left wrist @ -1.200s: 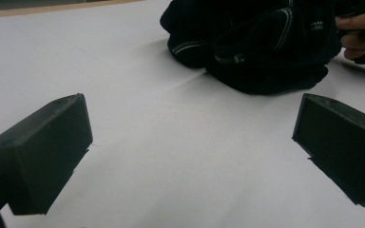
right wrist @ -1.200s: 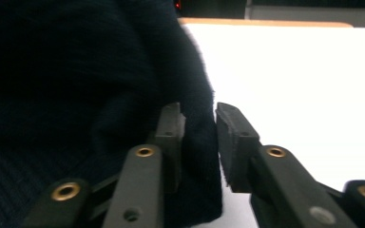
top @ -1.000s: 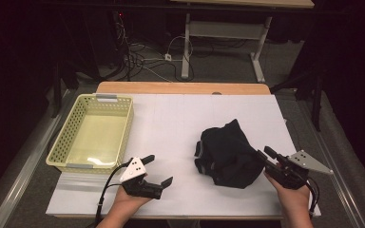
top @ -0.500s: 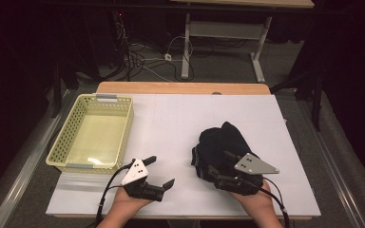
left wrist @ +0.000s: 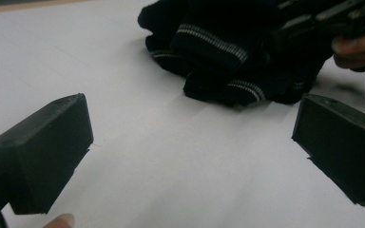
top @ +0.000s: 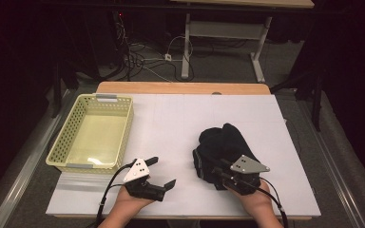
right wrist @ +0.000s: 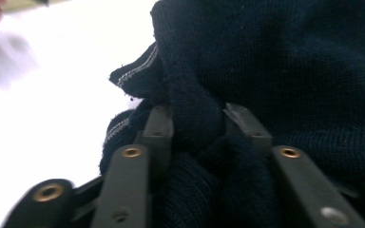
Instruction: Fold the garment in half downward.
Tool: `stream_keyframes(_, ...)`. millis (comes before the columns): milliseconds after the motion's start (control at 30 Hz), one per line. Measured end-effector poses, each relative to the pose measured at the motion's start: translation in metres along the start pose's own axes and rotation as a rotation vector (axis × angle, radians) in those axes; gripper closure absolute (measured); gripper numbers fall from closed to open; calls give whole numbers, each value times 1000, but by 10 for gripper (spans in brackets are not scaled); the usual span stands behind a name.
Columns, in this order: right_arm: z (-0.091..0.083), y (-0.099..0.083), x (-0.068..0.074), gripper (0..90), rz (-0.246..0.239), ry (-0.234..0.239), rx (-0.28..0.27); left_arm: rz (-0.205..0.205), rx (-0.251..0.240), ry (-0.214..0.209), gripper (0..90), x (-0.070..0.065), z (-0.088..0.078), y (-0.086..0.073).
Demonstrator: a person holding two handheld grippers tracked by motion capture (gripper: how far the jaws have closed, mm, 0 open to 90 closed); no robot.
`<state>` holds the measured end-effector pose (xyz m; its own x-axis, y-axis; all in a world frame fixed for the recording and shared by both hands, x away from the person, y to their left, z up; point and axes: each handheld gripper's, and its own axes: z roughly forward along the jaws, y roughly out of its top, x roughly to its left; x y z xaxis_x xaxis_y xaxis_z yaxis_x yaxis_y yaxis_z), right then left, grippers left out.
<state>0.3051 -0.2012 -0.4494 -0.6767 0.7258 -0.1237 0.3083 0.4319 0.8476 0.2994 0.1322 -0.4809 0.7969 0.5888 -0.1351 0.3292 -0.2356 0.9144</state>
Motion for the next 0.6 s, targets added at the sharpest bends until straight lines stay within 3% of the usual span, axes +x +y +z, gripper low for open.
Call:
stream_keyframes(167, -19, 3, -9, 750, 32, 3, -74, 72, 7, 18, 0, -7, 2, -1)
stream_keyframes(333, -39, 6, -22, 752, 77, -25, -143, 27, -8, 9, 0, -3, 0, -1)
stream_keyframes(600, -67, -1, -48, 751, 131, -96, -180, 30, -25, 6, 0, -4, -2, -2)
